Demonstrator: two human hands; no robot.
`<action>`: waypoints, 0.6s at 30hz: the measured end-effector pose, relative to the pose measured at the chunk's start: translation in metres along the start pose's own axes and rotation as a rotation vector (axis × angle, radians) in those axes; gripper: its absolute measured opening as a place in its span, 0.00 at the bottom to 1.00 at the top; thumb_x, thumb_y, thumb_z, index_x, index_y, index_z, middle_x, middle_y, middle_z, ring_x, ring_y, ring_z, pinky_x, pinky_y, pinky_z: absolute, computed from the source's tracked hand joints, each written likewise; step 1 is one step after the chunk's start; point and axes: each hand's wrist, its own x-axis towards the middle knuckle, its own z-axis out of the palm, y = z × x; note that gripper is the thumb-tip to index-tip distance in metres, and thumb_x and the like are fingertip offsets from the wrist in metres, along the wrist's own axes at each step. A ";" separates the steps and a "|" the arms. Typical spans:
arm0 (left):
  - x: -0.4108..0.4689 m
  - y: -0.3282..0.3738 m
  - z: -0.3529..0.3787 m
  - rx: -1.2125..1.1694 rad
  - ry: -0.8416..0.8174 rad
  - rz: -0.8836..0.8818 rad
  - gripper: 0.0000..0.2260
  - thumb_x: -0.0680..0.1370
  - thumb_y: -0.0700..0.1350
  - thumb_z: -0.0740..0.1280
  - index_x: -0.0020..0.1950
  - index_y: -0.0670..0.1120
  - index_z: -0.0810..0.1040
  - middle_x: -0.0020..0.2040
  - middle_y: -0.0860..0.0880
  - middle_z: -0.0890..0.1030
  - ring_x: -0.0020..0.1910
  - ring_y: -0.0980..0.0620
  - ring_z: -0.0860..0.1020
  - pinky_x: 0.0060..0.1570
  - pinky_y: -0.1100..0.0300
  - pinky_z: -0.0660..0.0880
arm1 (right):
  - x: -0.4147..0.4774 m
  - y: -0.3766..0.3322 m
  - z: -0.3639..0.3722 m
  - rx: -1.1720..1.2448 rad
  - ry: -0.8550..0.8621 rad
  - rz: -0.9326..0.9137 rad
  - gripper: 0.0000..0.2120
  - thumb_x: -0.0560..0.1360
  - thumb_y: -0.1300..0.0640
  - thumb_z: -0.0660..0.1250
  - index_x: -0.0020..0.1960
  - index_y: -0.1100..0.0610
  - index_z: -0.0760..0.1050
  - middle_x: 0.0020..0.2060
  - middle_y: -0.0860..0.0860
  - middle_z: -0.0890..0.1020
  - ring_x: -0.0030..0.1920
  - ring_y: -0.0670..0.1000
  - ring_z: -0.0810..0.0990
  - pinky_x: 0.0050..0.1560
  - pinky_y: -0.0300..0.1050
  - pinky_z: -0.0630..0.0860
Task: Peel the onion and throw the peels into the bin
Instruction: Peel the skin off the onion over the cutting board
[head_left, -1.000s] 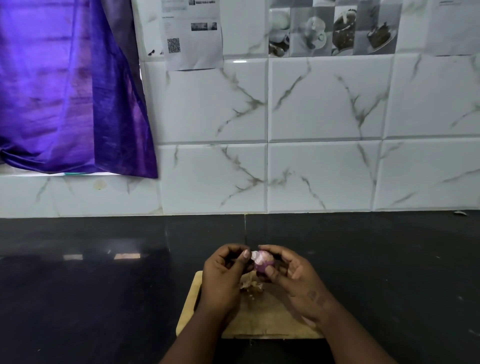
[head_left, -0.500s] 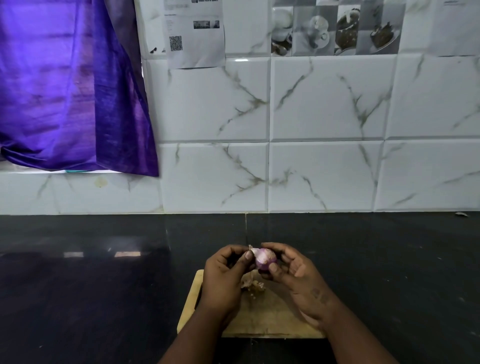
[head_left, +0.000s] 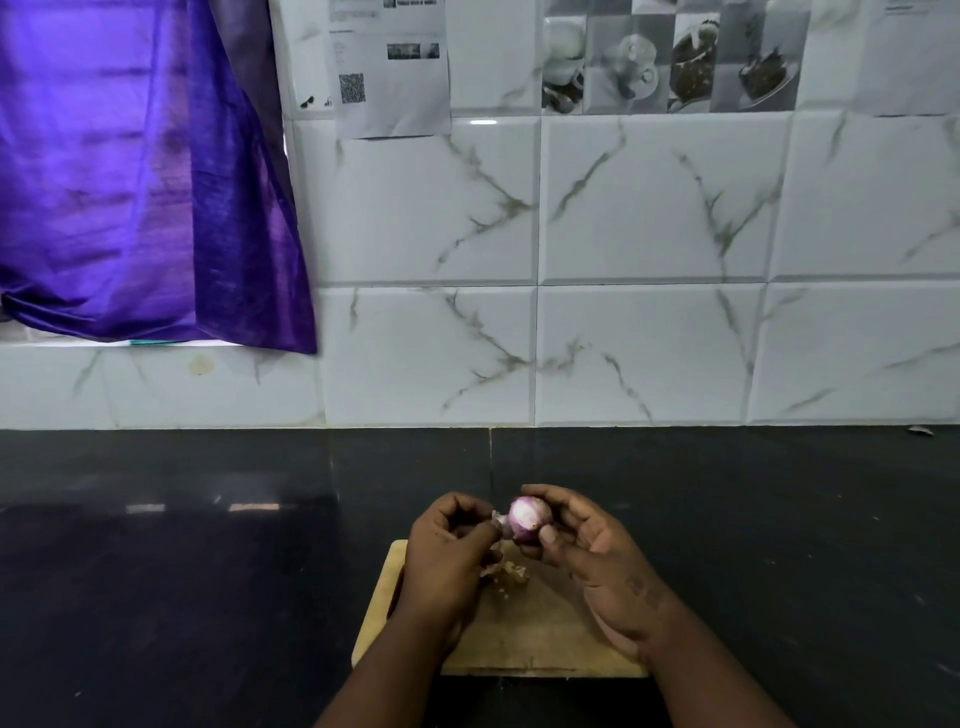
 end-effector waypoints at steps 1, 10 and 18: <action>-0.001 0.000 0.001 0.049 -0.010 0.010 0.10 0.77 0.29 0.69 0.48 0.43 0.84 0.46 0.38 0.87 0.44 0.38 0.85 0.44 0.49 0.84 | 0.000 0.000 0.000 0.007 0.006 0.007 0.19 0.80 0.72 0.65 0.66 0.58 0.79 0.61 0.58 0.85 0.57 0.55 0.86 0.56 0.44 0.83; -0.016 0.017 0.008 0.196 -0.080 0.126 0.03 0.80 0.36 0.71 0.50 0.39 0.84 0.37 0.49 0.85 0.33 0.62 0.83 0.32 0.71 0.77 | -0.001 -0.003 0.000 -0.050 0.035 -0.024 0.20 0.75 0.76 0.69 0.62 0.59 0.80 0.59 0.56 0.86 0.63 0.58 0.83 0.56 0.48 0.84; -0.021 0.018 0.008 0.295 -0.063 0.196 0.07 0.81 0.38 0.71 0.50 0.47 0.88 0.40 0.51 0.90 0.39 0.56 0.87 0.38 0.66 0.82 | -0.003 -0.006 0.000 -0.115 0.071 -0.070 0.17 0.73 0.71 0.74 0.59 0.60 0.81 0.56 0.56 0.87 0.59 0.59 0.84 0.53 0.45 0.83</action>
